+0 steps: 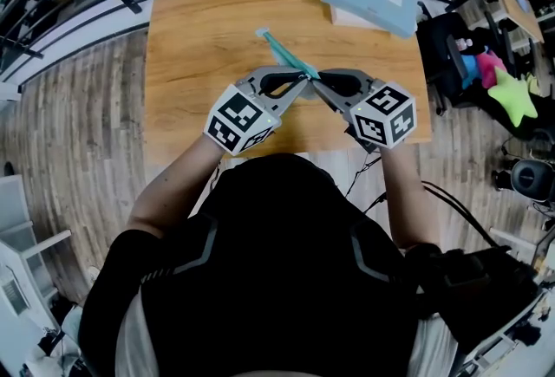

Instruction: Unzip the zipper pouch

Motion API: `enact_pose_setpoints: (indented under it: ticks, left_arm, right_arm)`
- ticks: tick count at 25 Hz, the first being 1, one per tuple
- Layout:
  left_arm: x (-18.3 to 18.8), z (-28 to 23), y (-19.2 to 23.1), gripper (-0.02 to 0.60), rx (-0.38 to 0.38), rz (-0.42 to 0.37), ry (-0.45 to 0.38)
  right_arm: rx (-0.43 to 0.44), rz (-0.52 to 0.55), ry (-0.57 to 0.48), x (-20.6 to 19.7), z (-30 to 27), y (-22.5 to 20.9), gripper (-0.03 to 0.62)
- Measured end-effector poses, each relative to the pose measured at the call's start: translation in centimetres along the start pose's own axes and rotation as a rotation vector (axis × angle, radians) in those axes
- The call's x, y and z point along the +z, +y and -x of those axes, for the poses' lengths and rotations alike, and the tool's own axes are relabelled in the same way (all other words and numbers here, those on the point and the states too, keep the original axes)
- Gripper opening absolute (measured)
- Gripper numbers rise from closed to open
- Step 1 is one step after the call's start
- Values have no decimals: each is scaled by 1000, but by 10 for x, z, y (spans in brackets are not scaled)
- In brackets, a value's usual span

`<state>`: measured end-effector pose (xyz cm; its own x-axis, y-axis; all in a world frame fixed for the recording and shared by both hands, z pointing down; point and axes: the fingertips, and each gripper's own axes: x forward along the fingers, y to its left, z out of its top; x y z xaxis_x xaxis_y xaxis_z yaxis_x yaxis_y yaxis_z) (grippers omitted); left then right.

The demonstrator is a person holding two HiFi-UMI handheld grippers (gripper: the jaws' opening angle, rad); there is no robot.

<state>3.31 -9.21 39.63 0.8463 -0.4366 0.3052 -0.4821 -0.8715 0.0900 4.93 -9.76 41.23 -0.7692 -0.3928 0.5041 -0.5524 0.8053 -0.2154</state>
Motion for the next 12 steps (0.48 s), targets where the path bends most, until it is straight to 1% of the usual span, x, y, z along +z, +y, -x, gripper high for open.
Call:
enact_pose_setpoints:
  ticks: [3,5,9,12]
  left_arm:
    - [0,3,0,34,2,2,1]
    - [0,4,3,34,18,10,2]
    - [-1,6,16,32,55,58,7]
    - [-1,9,19,32,63,58,9]
  right_arm:
    - [11,0,-5,1,-1,0,54]
    - [17,3,-7,2,-2,0,54]
    - [24,22,-4,0,-3,-2,52]
    - [35,31,-6,1,-4,-1,52]
